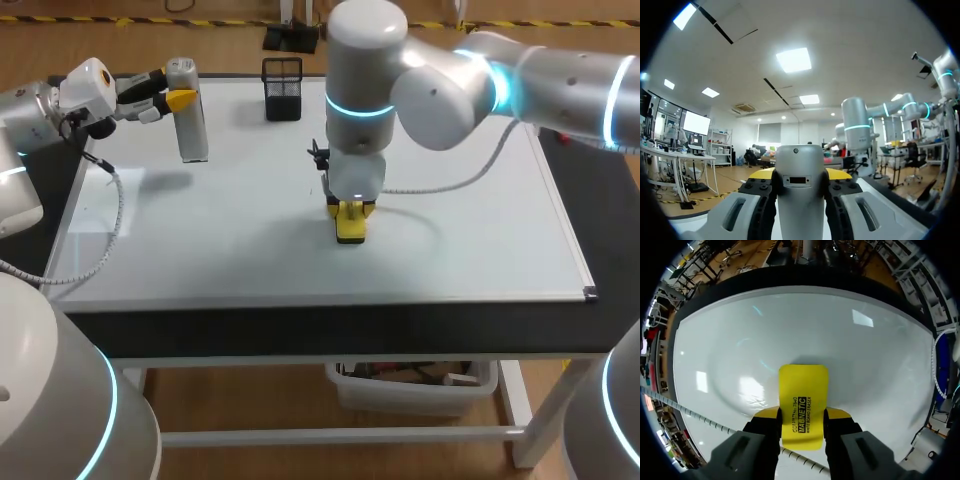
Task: Pick up the inspection probe, press it on each red-marked spot on the whiteboard one by one, put down the probe, pick up the eraser, and wipe off all the red marks.
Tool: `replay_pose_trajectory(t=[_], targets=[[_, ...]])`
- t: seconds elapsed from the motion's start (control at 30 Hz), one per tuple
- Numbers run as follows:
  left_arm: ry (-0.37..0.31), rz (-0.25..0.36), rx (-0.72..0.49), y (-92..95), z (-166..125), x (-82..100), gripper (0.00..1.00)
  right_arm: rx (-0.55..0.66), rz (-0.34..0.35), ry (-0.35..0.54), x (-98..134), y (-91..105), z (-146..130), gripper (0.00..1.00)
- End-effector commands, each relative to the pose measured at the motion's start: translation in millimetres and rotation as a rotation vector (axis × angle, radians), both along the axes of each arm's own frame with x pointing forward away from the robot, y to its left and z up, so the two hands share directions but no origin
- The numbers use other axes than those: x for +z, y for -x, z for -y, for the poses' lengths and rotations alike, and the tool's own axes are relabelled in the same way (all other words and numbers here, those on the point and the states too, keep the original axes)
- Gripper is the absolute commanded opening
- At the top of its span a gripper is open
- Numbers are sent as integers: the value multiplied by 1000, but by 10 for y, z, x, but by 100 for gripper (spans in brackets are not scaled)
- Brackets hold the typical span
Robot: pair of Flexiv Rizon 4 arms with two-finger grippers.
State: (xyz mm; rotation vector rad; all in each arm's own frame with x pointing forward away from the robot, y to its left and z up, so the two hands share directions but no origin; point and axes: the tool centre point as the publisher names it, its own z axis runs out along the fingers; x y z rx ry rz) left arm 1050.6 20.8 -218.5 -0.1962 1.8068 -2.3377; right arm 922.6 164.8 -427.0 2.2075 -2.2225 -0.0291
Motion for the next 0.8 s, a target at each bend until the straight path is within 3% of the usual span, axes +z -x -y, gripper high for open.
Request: replay_pose_trajectory(t=[0.03,0.6,0.8], targets=[[0,1,3,10,6,11,0,-10,7,-1,-35,20,160,0],[0,1,3,10,6,11,0,-56,23,17,30,-53,373,0],[0,1,3,10,6,11,0,-32,63,4,280,-34,283,0]])
